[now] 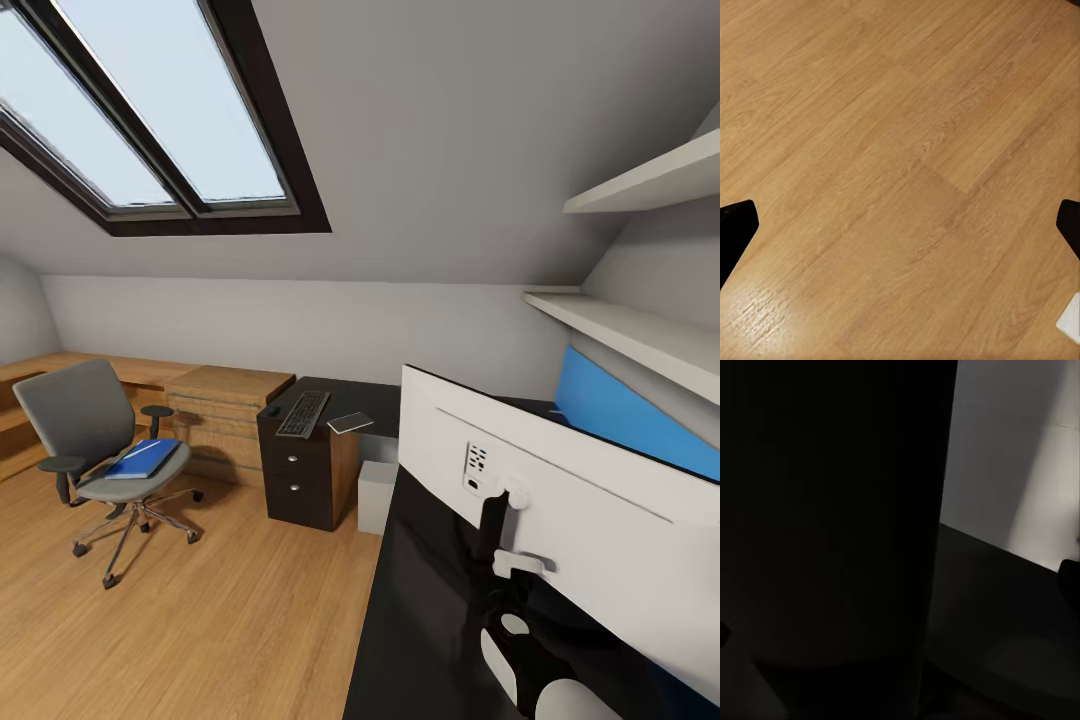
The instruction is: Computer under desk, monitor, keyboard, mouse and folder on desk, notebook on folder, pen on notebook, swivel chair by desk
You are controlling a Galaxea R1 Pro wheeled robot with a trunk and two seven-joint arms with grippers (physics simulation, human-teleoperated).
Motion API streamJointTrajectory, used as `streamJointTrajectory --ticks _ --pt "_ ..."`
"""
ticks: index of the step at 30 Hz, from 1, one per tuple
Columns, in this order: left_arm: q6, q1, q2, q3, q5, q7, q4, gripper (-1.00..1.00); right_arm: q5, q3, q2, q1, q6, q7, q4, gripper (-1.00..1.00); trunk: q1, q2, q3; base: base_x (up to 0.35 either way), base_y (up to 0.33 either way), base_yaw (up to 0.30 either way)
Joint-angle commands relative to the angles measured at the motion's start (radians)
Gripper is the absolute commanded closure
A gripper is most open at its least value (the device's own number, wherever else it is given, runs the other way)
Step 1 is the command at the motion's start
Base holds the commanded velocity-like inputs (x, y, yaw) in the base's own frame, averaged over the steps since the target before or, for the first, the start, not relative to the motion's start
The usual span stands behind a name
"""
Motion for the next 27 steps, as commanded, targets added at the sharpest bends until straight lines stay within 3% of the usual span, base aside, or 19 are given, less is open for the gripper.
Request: streamJointTrajectory --ticks 1,27 --pt "-0.006 0.0 0.002 -0.006 0.011 0.006 -0.001 -1.0 0.006 -0.005 0.001 -0.001 -0.003 -0.002 0.001 -1.0 0.0 -0.001 -0.001 0.0 0.0 0.0" --pt "-0.006 0.0 0.002 -0.007 0.011 0.005 -0.002 -1.0 0.005 -0.006 0.001 -0.001 -0.007 -0.004 0.0 -1.0 0.0 -0.001 -0.001 -0.03 0.0 0.0"
